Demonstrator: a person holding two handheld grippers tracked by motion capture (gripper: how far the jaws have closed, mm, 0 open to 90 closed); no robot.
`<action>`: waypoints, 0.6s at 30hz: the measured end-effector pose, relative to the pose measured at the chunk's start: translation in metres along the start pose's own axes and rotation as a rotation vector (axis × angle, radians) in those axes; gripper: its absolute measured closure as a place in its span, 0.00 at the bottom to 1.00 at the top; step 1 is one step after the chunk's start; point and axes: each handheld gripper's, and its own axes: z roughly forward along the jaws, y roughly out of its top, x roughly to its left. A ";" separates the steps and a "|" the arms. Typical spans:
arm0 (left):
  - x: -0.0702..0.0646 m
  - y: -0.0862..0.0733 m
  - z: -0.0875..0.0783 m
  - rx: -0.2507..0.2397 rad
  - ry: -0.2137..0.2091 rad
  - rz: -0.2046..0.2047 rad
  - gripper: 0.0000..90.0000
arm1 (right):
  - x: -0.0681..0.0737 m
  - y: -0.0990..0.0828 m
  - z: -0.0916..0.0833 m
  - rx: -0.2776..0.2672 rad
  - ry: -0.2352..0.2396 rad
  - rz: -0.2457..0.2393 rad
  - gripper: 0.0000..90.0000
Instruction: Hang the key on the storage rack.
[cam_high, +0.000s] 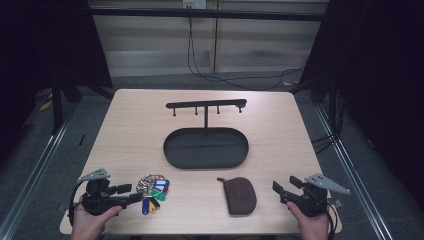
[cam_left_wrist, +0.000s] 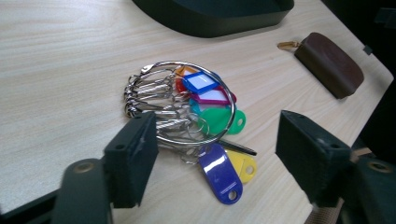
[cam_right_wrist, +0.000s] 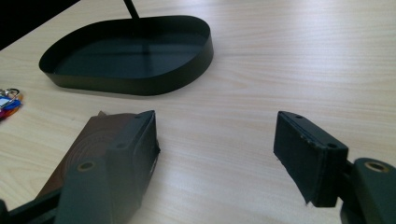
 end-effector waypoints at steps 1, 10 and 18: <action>0.001 0.000 0.001 0.011 0.003 -0.006 0.37 | 0.000 0.000 0.000 0.000 0.000 0.000 0.33; 0.001 0.001 0.005 0.032 -0.029 -0.017 0.53 | -0.002 -0.001 0.004 0.033 0.027 0.015 0.28; -0.008 0.006 0.006 0.067 -0.070 0.023 0.51 | 0.000 -0.006 0.000 0.037 0.028 -0.003 0.27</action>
